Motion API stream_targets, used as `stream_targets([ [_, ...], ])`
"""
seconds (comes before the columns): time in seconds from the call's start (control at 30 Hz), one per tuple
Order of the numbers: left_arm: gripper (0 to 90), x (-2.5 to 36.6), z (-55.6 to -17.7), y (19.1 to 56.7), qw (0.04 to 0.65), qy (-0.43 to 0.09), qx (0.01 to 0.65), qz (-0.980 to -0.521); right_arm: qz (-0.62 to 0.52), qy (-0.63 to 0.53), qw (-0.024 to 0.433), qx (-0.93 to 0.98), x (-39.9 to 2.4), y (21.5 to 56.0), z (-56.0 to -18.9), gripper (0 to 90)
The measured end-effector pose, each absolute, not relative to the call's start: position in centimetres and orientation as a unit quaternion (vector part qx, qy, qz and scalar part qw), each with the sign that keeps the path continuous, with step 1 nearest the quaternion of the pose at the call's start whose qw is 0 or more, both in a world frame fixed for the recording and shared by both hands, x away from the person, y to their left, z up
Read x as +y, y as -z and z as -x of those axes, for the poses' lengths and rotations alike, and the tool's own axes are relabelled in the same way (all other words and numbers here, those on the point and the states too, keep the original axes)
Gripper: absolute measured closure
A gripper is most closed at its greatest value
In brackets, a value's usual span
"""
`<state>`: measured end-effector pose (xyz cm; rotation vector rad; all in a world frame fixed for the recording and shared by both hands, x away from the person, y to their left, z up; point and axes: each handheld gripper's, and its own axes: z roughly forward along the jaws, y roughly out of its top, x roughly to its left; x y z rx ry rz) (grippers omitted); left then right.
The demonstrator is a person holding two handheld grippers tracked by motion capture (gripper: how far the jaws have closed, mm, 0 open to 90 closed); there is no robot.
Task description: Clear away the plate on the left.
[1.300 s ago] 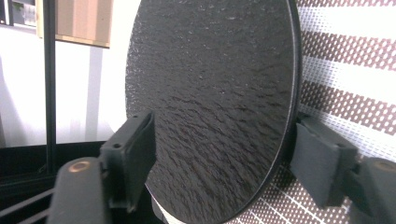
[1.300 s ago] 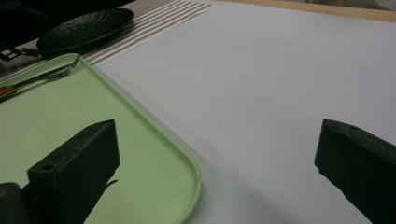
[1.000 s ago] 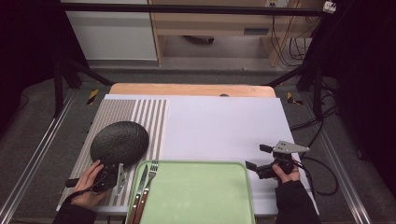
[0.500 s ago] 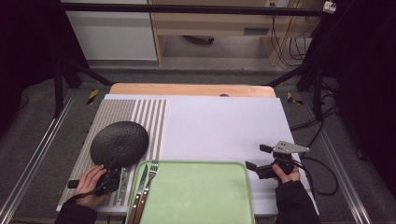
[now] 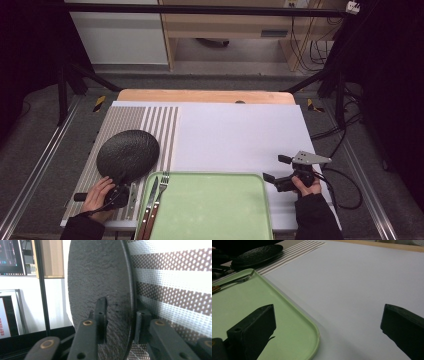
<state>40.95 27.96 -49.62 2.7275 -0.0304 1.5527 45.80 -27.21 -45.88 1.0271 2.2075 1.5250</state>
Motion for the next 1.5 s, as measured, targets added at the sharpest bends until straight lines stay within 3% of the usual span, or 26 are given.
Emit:
stream_targets([
  [0.23,79.4,28.0,-40.8,50.2,0.001,-0.502,-0.021,-0.865,-0.354,-0.526,0.134,0.762,-27.2,45.9,-45.8,0.3],
  [0.8,84.1,27.6,-40.5,50.2,-0.008,-0.531,-0.02,-0.847,-0.354,-0.526,0.134,0.762,-27.2,45.9,-45.8,0.3],
  [1.5,85.0,27.3,-40.7,49.5,0.003,-0.528,-0.003,-0.849,-0.354,-0.526,0.133,0.762,-27.2,45.9,-45.8,0.3],
])
